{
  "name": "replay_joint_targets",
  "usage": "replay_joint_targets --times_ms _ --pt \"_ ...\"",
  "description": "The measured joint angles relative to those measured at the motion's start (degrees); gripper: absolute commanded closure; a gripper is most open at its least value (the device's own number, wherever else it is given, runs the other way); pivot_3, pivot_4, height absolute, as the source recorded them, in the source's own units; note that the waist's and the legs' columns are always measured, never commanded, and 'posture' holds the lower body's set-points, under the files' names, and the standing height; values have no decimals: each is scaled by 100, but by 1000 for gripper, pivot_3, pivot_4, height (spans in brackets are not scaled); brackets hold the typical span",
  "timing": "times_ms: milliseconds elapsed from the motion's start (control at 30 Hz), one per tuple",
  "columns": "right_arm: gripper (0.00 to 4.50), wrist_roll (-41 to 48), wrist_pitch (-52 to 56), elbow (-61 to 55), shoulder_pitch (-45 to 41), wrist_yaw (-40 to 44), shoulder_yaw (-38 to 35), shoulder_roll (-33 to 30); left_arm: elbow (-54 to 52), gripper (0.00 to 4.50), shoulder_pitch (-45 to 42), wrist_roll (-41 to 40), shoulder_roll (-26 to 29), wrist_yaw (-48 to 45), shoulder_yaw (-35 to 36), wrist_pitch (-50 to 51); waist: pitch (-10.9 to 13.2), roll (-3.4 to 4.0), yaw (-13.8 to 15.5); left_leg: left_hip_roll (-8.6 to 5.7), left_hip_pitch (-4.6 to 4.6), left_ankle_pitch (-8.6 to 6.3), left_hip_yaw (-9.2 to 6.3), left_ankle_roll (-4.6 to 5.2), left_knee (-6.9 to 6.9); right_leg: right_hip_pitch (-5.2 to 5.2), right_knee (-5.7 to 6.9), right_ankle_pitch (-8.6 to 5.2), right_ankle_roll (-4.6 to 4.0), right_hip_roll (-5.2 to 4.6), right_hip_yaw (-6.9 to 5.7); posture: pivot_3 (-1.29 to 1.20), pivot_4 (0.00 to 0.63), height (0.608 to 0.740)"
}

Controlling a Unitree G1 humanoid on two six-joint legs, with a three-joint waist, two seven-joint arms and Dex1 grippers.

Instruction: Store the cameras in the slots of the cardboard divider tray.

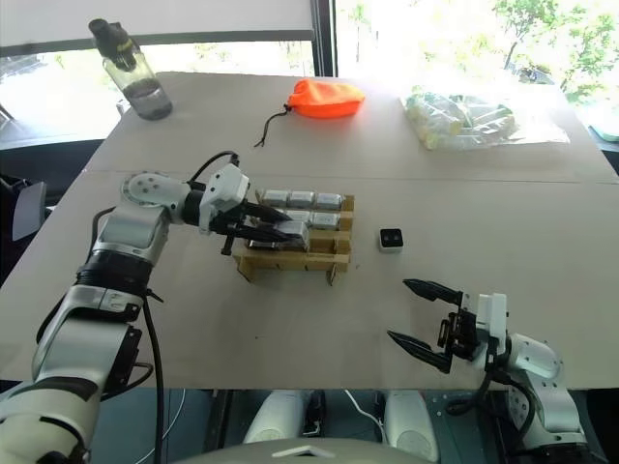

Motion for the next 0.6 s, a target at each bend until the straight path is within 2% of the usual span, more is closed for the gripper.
replay_joint_targets --times_ms 600 --pt "305 14 19 -10 40 -2 -47 45 165 3751 -30 -98 82 -97 -110 -88 -2 0 -1 0 5 0 0 0 0 4 1 0 0 0 1 0 150 726"
